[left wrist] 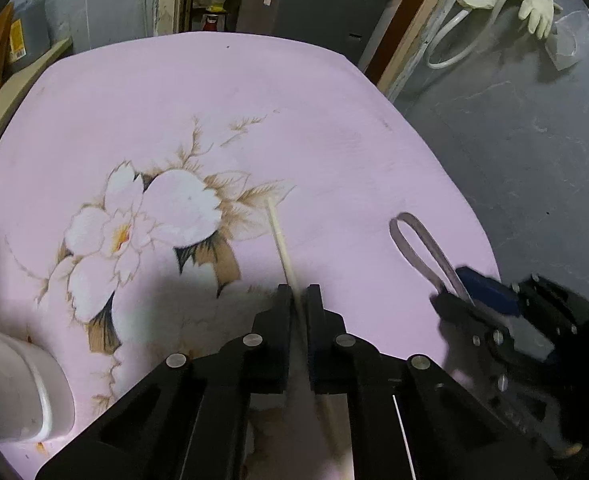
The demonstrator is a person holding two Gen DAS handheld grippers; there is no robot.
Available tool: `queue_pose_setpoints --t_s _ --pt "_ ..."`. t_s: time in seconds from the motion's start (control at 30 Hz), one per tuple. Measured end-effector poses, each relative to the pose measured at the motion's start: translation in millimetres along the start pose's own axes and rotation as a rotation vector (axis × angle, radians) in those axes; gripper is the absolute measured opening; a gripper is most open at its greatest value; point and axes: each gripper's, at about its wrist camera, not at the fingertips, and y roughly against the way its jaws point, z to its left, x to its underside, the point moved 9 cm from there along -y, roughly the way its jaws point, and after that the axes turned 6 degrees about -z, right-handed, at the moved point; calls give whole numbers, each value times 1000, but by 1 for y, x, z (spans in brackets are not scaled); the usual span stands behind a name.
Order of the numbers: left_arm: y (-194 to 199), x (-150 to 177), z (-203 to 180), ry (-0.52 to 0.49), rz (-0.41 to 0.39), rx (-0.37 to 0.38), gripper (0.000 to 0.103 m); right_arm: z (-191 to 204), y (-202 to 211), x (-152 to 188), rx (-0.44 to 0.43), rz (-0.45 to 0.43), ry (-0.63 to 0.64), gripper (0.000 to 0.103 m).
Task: Organize utensils
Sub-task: 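Grasp the wooden chopstick with the left tool while the right tool grasps the wire utensil, then lift the chopstick and wire utensil and carry them toward the caddy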
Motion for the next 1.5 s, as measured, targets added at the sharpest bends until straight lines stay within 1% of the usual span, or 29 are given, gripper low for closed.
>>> queue_pose_setpoints --t_s 0.17,0.27,0.37,0.47,0.57,0.63,0.67,0.77,0.87,0.93,1.03,1.1,1.2,1.27,1.5 --pt "11 17 0 -2 1 24 4 -1 -14 -7 -38 54 -36 24" --pt "17 25 -1 -3 -1 31 3 -2 -22 -10 -62 89 -65 24" --pt "21 29 -4 2 -3 33 3 -1 -24 -12 -50 95 -59 21" --pt "28 34 -5 8 -32 50 2 2 -19 -11 -29 77 -29 20" --pt "42 39 -5 7 -83 62 2 4 -6 -9 -23 13 -35 20" --pt "53 40 -7 -9 -138 62 2 8 7 -10 -39 -50 -53 20" --pt "60 41 -6 -17 -174 52 2 10 11 -11 -47 -75 -62 20" --pt "78 45 -5 -27 -243 19 2 19 38 -15 -59 -198 -94 20" --pt "97 45 -4 -16 -335 -3 2 28 57 -21 -70 -290 -126 20" --pt "115 46 -3 -11 -420 -21 2 37 68 -27 -79 -354 -142 20" --pt "135 43 -2 -1 -515 -21 2 52 81 -39 -102 -429 -163 20" --pt "144 42 0 11 -560 -12 2 61 86 -48 -107 -468 -161 20" --pt "160 40 9 38 -632 -22 2 74 95 -63 -128 -520 -153 20" --pt "172 35 16 53 -684 -26 2 84 103 -76 -154 -575 -150 20" --pt "221 12 48 80 -835 -86 2 116 116 -113 -226 -638 -123 20"
